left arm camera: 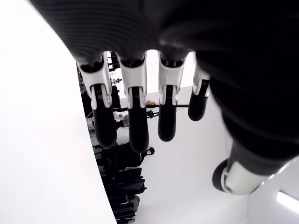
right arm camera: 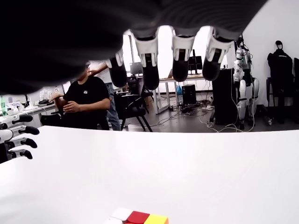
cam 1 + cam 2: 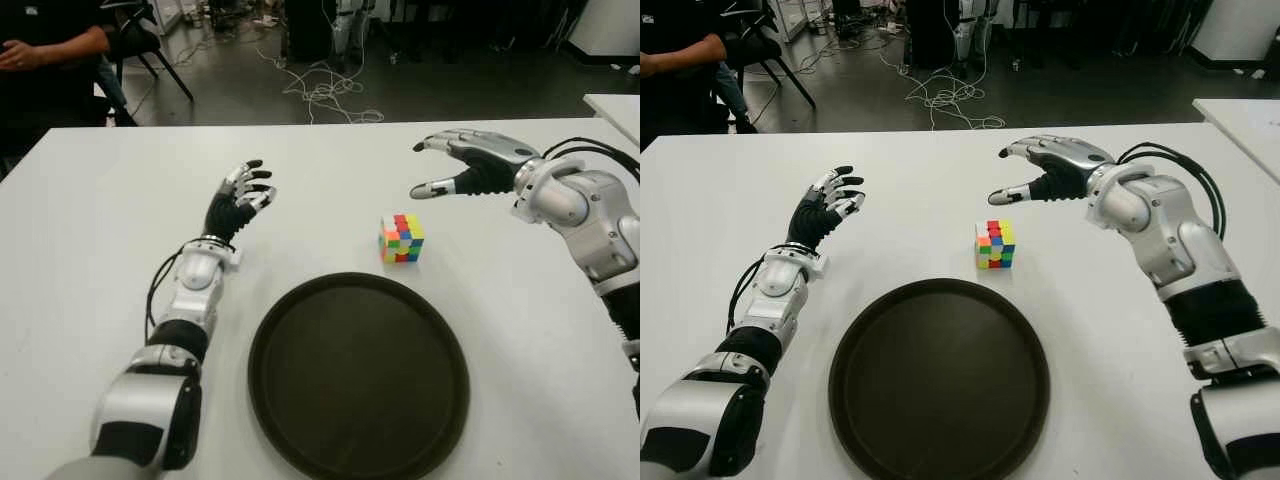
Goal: Pick up the Rubik's Cube and put it in the plate
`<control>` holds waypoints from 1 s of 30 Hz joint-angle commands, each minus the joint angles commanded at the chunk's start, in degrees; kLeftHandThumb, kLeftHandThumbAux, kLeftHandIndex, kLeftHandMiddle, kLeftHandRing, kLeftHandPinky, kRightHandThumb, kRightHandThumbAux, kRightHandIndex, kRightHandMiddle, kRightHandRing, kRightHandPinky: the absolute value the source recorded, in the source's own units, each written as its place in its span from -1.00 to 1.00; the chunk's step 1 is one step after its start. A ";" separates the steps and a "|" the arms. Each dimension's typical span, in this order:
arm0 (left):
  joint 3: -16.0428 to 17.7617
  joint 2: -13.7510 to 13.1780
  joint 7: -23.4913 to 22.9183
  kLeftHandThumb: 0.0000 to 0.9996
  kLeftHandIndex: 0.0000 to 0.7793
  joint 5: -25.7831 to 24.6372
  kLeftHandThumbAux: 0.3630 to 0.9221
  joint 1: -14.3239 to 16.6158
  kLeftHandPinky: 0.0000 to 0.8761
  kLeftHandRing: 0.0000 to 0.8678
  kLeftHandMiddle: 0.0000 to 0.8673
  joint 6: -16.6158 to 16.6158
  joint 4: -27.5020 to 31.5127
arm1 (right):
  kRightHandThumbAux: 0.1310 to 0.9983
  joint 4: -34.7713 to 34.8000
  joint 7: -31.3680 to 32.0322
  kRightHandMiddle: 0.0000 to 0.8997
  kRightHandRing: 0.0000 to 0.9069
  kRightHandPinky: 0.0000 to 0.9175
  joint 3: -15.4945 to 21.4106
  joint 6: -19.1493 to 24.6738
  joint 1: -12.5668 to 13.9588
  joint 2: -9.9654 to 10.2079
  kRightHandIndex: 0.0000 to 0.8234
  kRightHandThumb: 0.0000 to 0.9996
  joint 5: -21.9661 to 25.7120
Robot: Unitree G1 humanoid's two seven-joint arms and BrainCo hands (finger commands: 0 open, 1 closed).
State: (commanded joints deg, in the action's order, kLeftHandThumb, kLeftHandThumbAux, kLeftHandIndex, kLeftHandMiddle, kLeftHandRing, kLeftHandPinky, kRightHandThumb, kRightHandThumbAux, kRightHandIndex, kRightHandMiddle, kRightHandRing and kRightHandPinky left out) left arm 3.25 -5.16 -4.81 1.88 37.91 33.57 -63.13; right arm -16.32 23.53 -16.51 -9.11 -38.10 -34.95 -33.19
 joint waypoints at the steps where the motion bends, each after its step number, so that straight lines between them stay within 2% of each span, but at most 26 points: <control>1: 0.01 -0.03 -0.02 -0.73 -0.54 -0.03 0.08 -0.07 -0.24 -0.34 -0.41 -0.05 0.11 | -0.94 0.20 -0.09 -1.00 -1.00 -1.00 -0.02 0.09 0.09 -0.04 -1.00 -0.95 -0.10; 12: 0.20 -0.36 -0.21 -0.70 -0.56 -0.30 0.14 -0.85 -0.26 -0.36 -0.42 -0.23 1.18 | -0.93 2.06 0.63 -1.00 -1.00 -1.00 -0.25 2.03 0.56 0.07 -1.00 -0.98 -0.08; 18: 0.24 -0.39 -0.25 -0.70 -0.59 -0.35 0.06 -0.97 -0.26 -0.37 -0.45 -0.35 1.17 | -0.90 3.25 1.65 -1.00 -1.00 -1.00 -0.35 3.20 0.67 -0.22 -1.00 -1.00 0.00; 30: 0.25 -0.25 -0.24 -0.72 -0.60 -0.37 -0.08 -1.06 -0.27 -0.38 -0.46 0.02 0.96 | -0.85 3.91 0.72 -1.00 -1.00 -1.00 -0.37 2.48 1.19 -0.70 -1.00 -1.00 -1.01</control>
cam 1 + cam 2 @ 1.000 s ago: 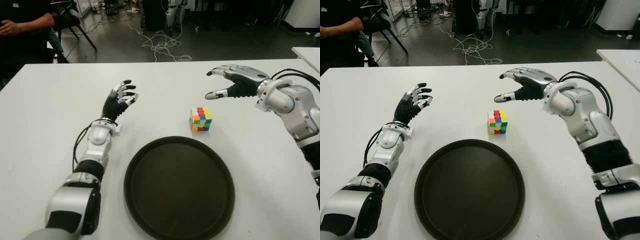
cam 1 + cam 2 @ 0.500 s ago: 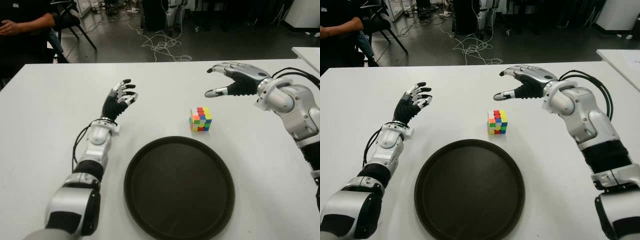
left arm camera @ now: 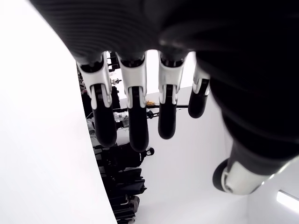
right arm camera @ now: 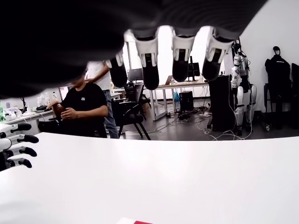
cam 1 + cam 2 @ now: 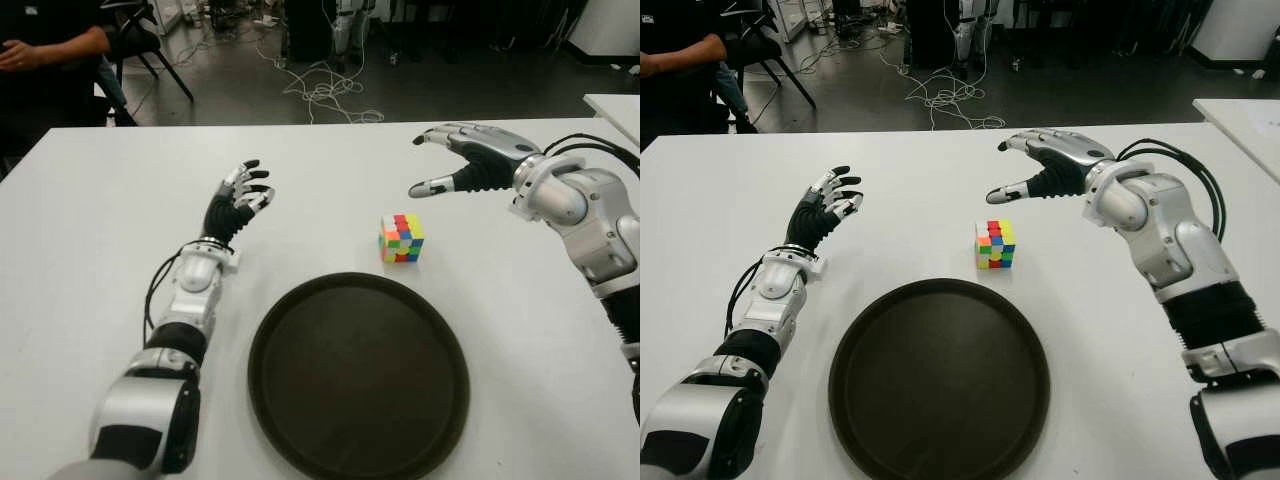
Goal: Pick up the Rubik's Cube and put it in the plate
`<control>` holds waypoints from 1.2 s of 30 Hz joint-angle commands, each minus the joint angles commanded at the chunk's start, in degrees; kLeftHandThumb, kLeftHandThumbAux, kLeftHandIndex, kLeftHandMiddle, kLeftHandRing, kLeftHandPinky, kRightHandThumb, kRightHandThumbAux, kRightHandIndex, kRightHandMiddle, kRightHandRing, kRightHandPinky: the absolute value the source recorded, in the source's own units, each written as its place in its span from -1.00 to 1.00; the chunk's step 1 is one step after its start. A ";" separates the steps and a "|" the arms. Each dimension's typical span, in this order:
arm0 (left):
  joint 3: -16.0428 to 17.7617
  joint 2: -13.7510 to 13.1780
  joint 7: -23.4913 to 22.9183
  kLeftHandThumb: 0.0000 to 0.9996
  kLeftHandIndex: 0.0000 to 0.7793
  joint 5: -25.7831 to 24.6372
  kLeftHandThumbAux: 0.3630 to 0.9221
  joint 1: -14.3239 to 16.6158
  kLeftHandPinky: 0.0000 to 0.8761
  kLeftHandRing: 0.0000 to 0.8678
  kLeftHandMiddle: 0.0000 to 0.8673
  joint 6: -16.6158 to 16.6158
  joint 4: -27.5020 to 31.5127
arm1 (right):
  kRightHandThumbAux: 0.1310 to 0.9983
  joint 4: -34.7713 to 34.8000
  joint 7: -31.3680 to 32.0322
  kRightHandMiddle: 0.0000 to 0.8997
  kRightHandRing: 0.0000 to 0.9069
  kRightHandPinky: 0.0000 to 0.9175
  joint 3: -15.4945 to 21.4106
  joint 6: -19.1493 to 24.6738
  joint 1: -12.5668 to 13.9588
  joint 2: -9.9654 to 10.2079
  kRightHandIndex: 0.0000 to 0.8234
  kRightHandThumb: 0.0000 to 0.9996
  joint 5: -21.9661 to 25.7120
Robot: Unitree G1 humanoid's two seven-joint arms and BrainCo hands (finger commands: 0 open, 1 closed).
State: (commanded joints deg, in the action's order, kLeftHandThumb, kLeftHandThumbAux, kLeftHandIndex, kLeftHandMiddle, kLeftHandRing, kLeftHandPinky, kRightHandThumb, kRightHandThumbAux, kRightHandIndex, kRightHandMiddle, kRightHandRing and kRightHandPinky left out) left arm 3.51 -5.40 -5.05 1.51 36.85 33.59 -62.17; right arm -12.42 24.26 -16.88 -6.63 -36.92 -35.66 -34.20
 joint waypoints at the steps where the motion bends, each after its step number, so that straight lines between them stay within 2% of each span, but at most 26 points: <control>1: 0.00 0.02 0.03 -0.72 -0.60 0.01 -0.09 0.01 -0.26 -0.38 -0.46 0.01 -0.03 | -0.86 0.03 -0.08 -1.00 -1.00 -1.00 0.05 -0.12 0.06 -0.01 -1.00 -1.00 0.03; 8: 0.20 0.16 0.16 -0.69 -0.61 -0.15 -0.04 0.12 -0.25 -0.37 -0.47 -0.12 -0.29 | -0.85 -0.81 -1.19 -1.00 -1.00 -1.00 -0.17 -1.43 0.24 0.45 -1.00 -1.00 0.15; 14: 0.17 0.07 -0.17 -0.70 -0.60 -0.14 -0.06 0.26 -0.24 -0.37 -0.46 -0.21 -0.49 | -0.87 -5.23 -4.11 -1.00 -1.00 -1.00 -2.82 -2.38 -0.88 3.12 -1.00 -1.00 -2.21; 20: -0.06 -0.09 -0.32 -0.71 -0.60 0.11 -0.09 0.28 -0.23 -0.37 -0.46 -0.08 -0.54 | -0.80 -8.63 -6.77 -1.00 -1.00 -1.00 -4.43 -3.59 -1.39 4.65 -1.00 -1.00 -4.11; 25: -0.02 -0.08 -0.49 -0.70 -0.61 0.03 -0.05 0.31 -0.21 -0.36 -0.46 -0.03 -0.49 | -0.67 -12.15 -8.91 -1.00 -1.00 -0.98 -5.72 -4.68 -2.42 5.62 -1.00 -1.00 -5.81; 30: -0.04 -0.05 -0.53 -0.72 -0.60 0.08 -0.03 0.28 -0.20 -0.36 -0.47 0.04 -0.27 | -0.47 -15.53 -10.28 -0.95 -0.95 -0.87 -7.10 -4.81 -3.75 6.44 -1.00 -1.00 -7.45; 36: -0.31 -0.19 -0.34 -0.76 -0.58 0.48 -0.02 0.25 -0.23 -0.37 -0.47 0.27 -0.28 | -0.13 -18.49 -10.20 -0.85 -0.77 -0.70 -8.49 -4.26 -5.05 7.61 -0.92 -1.00 -8.37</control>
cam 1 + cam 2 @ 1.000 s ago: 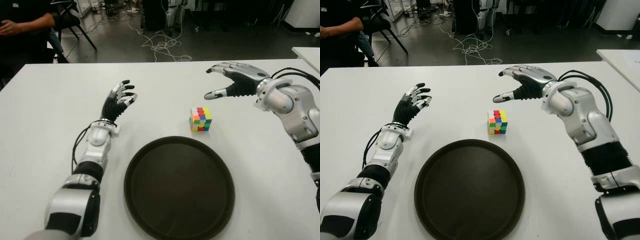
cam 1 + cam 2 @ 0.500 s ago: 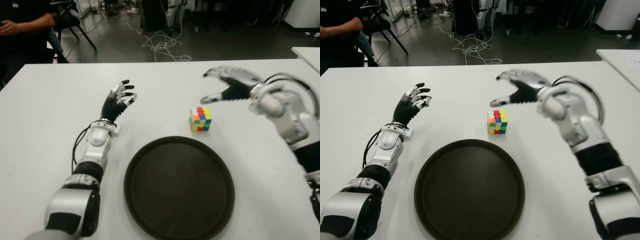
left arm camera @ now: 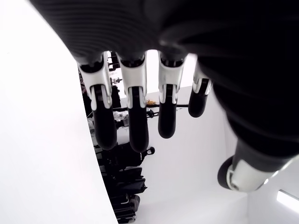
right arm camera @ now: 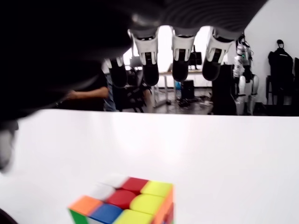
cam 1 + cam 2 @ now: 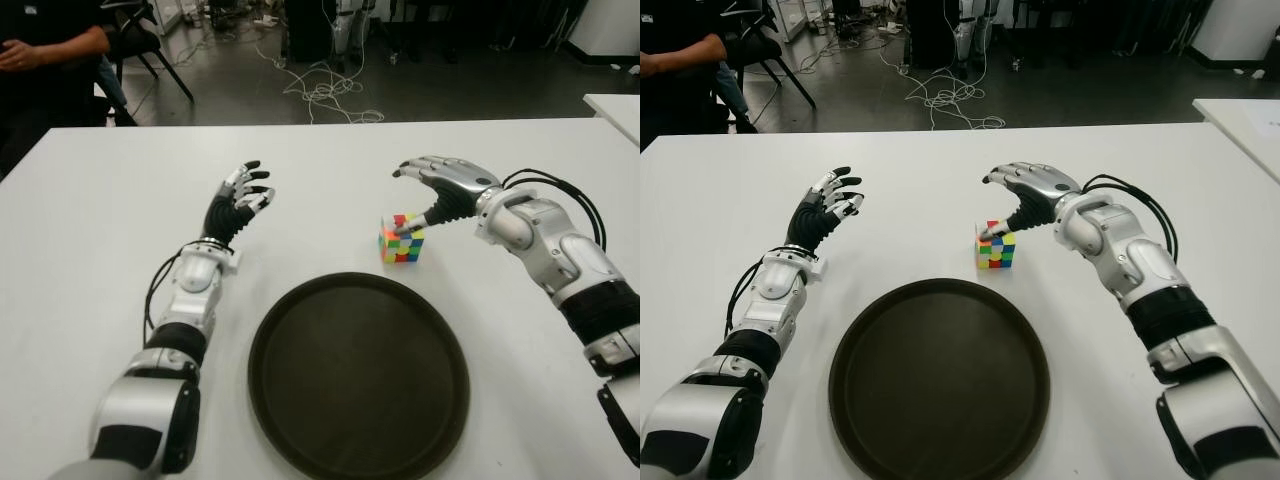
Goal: Pick up the Rubik's Cube and put it in the plate
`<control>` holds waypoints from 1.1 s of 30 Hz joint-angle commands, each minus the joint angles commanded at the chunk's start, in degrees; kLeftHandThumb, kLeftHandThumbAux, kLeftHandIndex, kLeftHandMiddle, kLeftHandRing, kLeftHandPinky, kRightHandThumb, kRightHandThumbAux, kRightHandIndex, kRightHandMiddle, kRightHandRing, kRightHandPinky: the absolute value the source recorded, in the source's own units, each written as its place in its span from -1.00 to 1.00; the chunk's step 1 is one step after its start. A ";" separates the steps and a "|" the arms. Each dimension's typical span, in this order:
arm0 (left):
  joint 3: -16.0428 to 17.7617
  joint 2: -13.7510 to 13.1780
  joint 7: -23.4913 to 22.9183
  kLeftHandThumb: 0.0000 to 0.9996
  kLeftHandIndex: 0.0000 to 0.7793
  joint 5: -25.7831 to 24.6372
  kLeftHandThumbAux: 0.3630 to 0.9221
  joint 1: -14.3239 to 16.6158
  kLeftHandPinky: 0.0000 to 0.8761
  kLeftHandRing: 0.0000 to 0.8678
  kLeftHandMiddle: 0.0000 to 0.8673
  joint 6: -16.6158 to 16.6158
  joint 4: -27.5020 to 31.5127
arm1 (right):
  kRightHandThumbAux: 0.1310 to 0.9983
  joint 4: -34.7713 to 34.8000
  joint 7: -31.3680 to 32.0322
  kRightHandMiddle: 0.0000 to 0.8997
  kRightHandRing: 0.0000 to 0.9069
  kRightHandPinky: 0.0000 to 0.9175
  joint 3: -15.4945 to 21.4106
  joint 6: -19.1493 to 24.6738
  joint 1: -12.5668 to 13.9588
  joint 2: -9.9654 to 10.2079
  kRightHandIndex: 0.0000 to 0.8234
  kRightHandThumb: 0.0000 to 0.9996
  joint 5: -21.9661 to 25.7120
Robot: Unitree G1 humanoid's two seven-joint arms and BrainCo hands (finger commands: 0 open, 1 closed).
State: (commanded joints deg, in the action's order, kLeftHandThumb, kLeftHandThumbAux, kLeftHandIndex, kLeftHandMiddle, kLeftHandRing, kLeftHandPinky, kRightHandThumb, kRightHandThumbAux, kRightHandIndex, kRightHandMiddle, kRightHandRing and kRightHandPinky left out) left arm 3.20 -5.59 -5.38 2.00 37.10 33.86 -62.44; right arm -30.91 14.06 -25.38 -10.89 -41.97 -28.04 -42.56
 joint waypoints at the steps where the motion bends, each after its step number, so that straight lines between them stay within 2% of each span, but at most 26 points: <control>1: -0.01 0.00 0.00 -0.76 -0.58 0.01 -0.02 -0.01 -0.23 -0.38 -0.47 0.00 0.00 | -0.08 -0.38 0.07 -0.84 -0.75 -0.67 -0.20 0.05 -0.18 0.13 -0.90 -1.00 -0.11; 14: 0.43 0.38 -0.24 -0.73 -0.56 -0.76 0.02 -0.13 -0.19 -0.35 -0.45 -0.15 0.26 | 0.24 -5.94 -2.49 -0.75 -0.67 -0.57 -2.17 -1.01 -2.03 1.87 -0.71 -1.00 -0.84; 20: 0.28 0.33 0.48 -0.76 -0.53 -0.34 0.00 -0.09 -0.20 -0.35 -0.44 0.01 0.21 | 0.29 -7.81 -3.37 -0.72 -0.67 -0.64 -2.49 -1.31 -2.58 2.45 -0.69 -1.00 -0.68; 28: -0.07 0.09 0.72 -0.81 -0.54 0.23 -0.10 -0.15 -0.21 -0.35 -0.44 0.51 0.19 | 0.35 -9.03 -3.96 -0.66 -0.63 -0.62 -2.26 -1.91 -2.81 2.81 -0.66 -1.00 0.02; 33: -0.01 0.13 0.48 -0.82 -0.54 0.14 -0.05 -0.19 -0.22 -0.36 -0.44 0.94 0.28 | 0.38 -9.47 -3.67 -0.66 -0.65 -0.68 -2.25 -2.45 -2.85 2.89 -0.65 -1.00 0.20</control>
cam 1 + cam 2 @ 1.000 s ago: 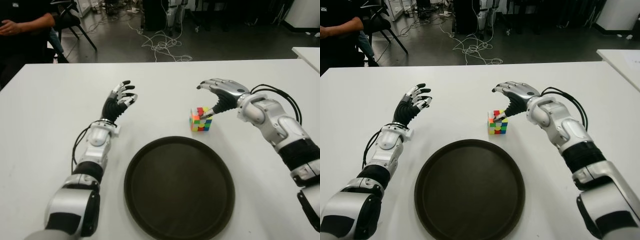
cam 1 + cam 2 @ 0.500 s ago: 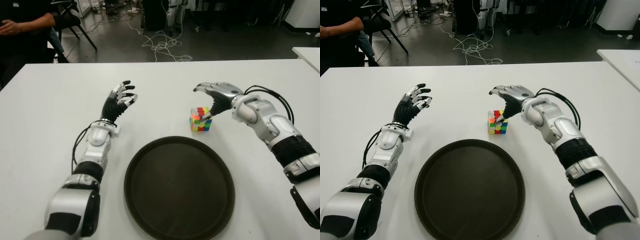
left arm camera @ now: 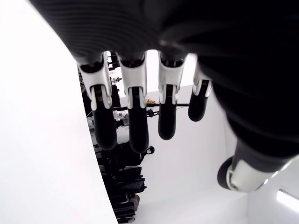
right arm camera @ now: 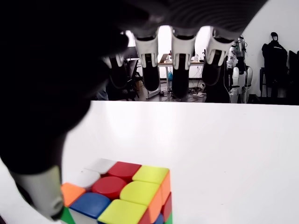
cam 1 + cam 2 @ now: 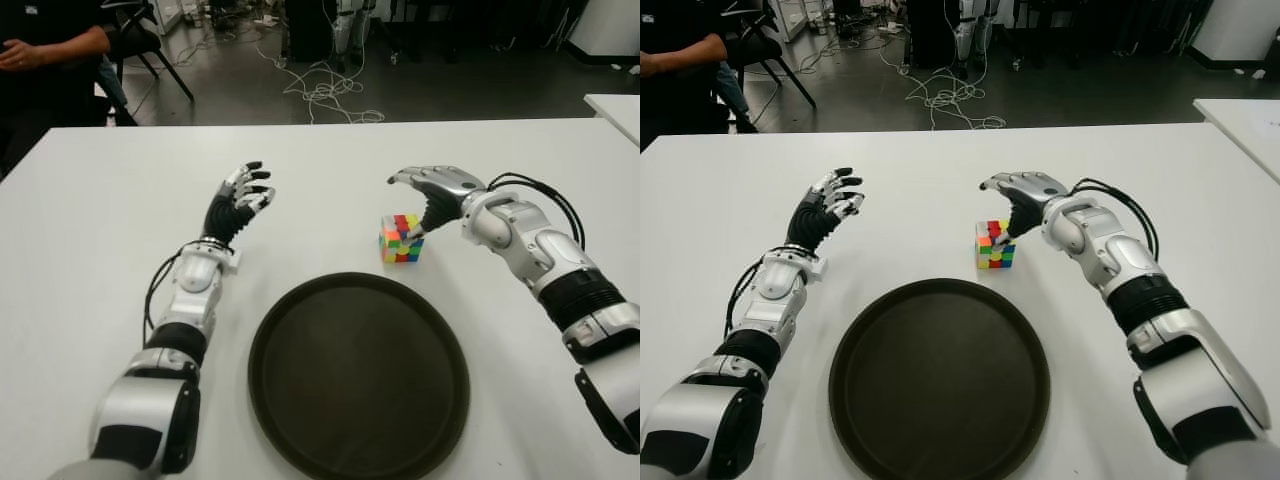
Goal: Pick up the Rubik's Cube and put it in the plate
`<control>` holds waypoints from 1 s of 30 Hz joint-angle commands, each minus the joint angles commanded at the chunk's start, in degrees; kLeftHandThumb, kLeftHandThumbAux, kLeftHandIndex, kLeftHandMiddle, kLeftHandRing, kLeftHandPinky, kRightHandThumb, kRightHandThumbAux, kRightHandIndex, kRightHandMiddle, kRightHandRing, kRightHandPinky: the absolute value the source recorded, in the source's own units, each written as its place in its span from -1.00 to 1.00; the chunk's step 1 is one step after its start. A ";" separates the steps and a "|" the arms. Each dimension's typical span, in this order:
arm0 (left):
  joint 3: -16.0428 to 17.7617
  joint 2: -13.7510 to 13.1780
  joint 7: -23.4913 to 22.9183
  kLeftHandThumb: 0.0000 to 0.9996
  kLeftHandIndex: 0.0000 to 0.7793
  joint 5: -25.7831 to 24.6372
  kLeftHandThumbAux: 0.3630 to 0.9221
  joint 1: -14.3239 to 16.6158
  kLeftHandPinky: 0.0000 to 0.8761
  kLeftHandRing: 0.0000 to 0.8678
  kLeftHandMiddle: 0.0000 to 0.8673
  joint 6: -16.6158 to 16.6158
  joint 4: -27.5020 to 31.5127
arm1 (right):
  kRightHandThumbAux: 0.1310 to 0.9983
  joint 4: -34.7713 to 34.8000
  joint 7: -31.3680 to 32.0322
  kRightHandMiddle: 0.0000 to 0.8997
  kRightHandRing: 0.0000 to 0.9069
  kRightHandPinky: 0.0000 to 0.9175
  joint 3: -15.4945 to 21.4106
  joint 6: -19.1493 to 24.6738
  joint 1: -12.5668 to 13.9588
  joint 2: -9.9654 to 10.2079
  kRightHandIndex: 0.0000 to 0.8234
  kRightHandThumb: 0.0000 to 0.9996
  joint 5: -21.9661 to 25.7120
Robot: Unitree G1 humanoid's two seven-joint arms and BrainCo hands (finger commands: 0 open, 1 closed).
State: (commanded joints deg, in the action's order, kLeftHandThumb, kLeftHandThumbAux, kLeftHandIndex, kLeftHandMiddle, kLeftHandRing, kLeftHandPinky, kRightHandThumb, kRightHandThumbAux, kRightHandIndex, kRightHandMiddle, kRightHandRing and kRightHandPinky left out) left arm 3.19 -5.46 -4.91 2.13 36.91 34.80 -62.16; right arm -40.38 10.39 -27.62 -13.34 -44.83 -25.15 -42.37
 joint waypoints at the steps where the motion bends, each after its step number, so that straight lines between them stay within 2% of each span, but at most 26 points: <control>1: 0.01 0.01 -0.02 -0.82 -0.54 -0.01 -0.04 0.00 -0.22 -0.36 -0.44 0.00 -0.01 | 0.38 -0.15 -0.04 -0.66 -0.65 -0.68 -0.04 -0.11 0.00 0.04 -0.64 -1.00 -0.04; 11: 0.24 0.24 -0.28 -0.78 -0.57 -0.42 0.02 -0.17 -0.23 -0.37 -0.45 -0.65 0.35 | 0.43 -1.17 -0.37 -0.62 -0.62 -0.68 -0.57 -1.24 0.06 0.59 -0.60 -1.00 -0.24; 18: 0.22 0.28 -0.20 -0.78 -0.54 -0.39 0.07 -0.26 -0.22 -0.36 -0.44 -0.61 0.57 | 0.45 -1.05 1.06 -0.61 -0.63 -0.72 -1.12 -0.28 -0.06 1.21 -0.60 -1.00 -0.33; 25: 0.24 0.25 -0.49 -0.78 -0.56 -0.51 -0.02 -0.24 -0.21 -0.36 -0.46 -0.67 0.55 | 0.48 -1.29 1.60 -0.61 -0.64 -0.73 -1.75 -0.14 0.09 1.66 -0.59 -1.00 -0.22; 30: 0.29 0.31 -0.61 -0.76 -0.56 -0.68 0.00 -0.25 -0.21 -0.36 -0.45 -0.60 0.60 | 0.49 -1.92 2.11 -0.64 -0.64 -0.72 -2.33 -0.05 0.09 2.15 -0.61 -1.00 -0.36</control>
State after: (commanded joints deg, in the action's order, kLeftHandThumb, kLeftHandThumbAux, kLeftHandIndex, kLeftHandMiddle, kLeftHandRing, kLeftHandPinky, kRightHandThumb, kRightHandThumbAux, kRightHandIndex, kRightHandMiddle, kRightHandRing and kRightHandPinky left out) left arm 3.48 -5.15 -5.52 1.46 36.67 34.20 -61.56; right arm -42.30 12.50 -29.95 -13.39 -44.74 -23.01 -42.73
